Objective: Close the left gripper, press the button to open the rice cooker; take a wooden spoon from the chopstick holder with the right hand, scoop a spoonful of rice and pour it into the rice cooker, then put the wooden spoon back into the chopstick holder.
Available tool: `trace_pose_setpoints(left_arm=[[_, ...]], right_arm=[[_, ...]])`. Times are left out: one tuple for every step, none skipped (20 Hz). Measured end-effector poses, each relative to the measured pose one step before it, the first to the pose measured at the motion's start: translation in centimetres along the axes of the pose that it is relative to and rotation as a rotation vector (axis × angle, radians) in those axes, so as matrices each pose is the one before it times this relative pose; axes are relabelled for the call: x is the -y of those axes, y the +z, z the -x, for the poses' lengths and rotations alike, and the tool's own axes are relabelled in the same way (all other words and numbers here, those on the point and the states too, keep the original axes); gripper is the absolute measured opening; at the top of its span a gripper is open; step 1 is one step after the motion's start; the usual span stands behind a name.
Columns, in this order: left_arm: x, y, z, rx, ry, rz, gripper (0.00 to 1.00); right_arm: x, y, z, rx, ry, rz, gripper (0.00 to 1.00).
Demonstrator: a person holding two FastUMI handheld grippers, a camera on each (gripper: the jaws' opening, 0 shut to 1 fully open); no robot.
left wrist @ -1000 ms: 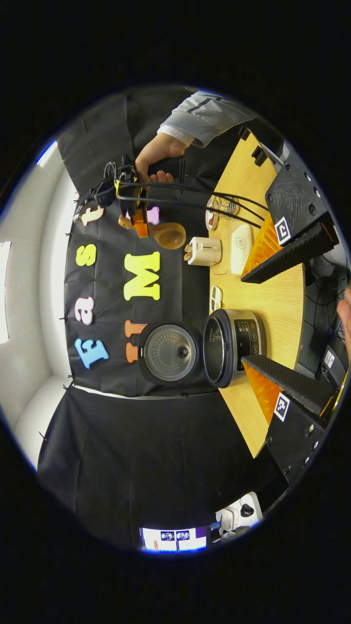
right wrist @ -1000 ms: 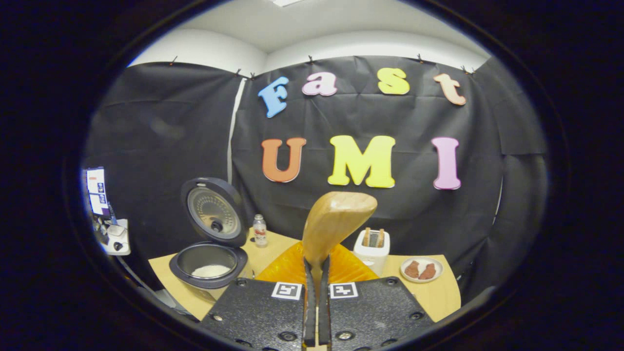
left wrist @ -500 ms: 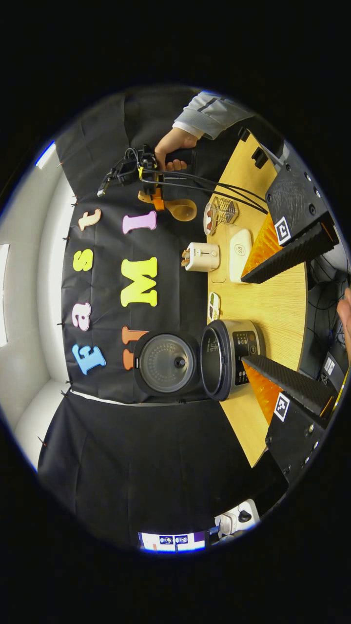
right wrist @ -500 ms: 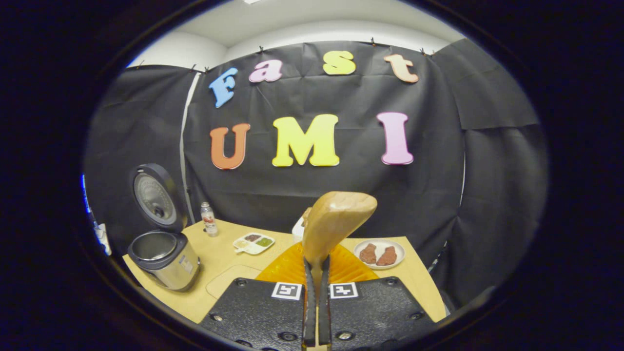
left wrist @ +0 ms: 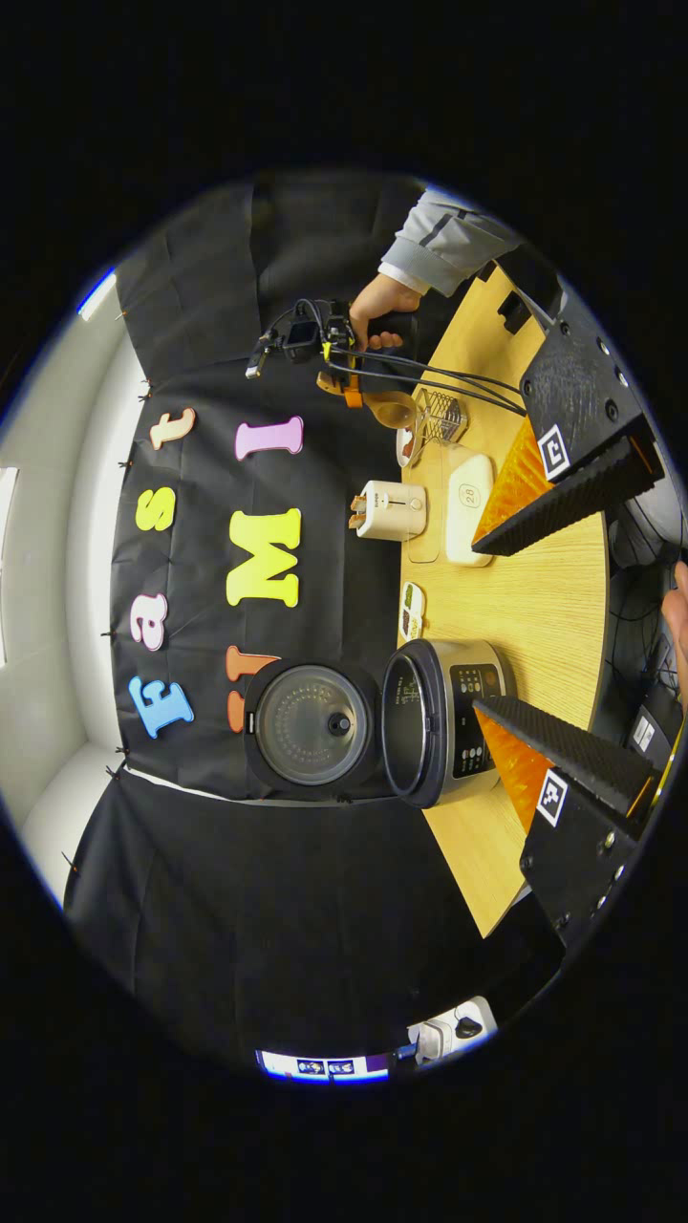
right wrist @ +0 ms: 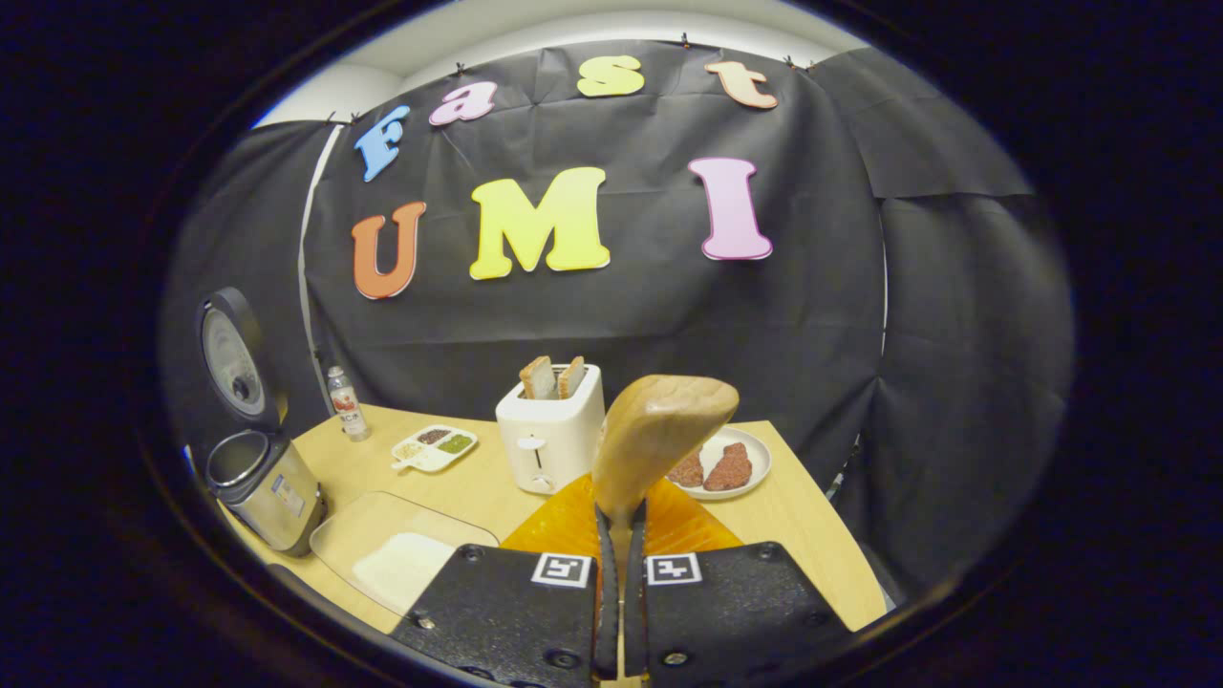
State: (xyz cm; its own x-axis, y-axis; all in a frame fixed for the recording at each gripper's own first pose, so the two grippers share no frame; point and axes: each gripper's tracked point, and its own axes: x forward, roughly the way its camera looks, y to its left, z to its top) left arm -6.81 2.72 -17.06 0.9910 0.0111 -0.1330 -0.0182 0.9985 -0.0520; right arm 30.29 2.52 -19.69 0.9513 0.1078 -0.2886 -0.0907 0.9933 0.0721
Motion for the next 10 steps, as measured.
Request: trace_pose_setpoints(left_arm=[[-0.08,-0.041,-0.213,-0.00129,0.00133,0.00131,0.94],[-0.01,-0.165,-0.167,-0.0039,0.00096,-0.00015,0.94],[0.021,-0.297,-0.111,-0.00914,0.00108,-0.00175,0.94],[-0.045,-0.136,-0.038,-0.00538,0.00061,-0.0029,0.94],[-0.058,0.047,0.052,-0.00226,-0.00016,-0.00292,0.94],[0.005,0.068,-0.055,0.00111,-0.00071,-0.00114,0.94],[-0.035,0.136,0.139,0.00313,-0.00106,0.00105,0.94],[-0.036,0.151,0.093,0.00367,-0.00052,0.00522,0.95],[0.051,0.108,0.157,0.00308,-0.00392,0.00888,0.95],[0.103,0.155,0.197,0.0046,-0.00467,0.01256,0.95]], right_arm=[[0.227,-0.56,-0.408,-0.01034,0.0006,-0.00593,0.08],[0.101,-0.612,-0.38,-0.01198,0.00591,-0.01206,0.09],[0.002,-0.534,-0.402,-0.01673,0.00946,-0.01557,0.1],[0.158,-0.61,-0.48,-0.01819,0.00679,-0.01208,0.1],[-0.018,-0.432,-0.435,-0.01317,0.01171,-0.00827,0.1],[-0.103,-0.285,-0.352,-0.01084,0.01399,-0.00032,0.12],[0.12,0.022,-0.014,0.00093,0.00839,-0.00808,0.14],[0.474,0.231,0.055,0.00612,-0.00874,-0.00367,0.19],[0.642,0.555,0.166,0.0199,-0.01578,-0.00544,0.27],[0.87,0.592,0.403,0.02289,-0.02981,-0.0086,0.5]])
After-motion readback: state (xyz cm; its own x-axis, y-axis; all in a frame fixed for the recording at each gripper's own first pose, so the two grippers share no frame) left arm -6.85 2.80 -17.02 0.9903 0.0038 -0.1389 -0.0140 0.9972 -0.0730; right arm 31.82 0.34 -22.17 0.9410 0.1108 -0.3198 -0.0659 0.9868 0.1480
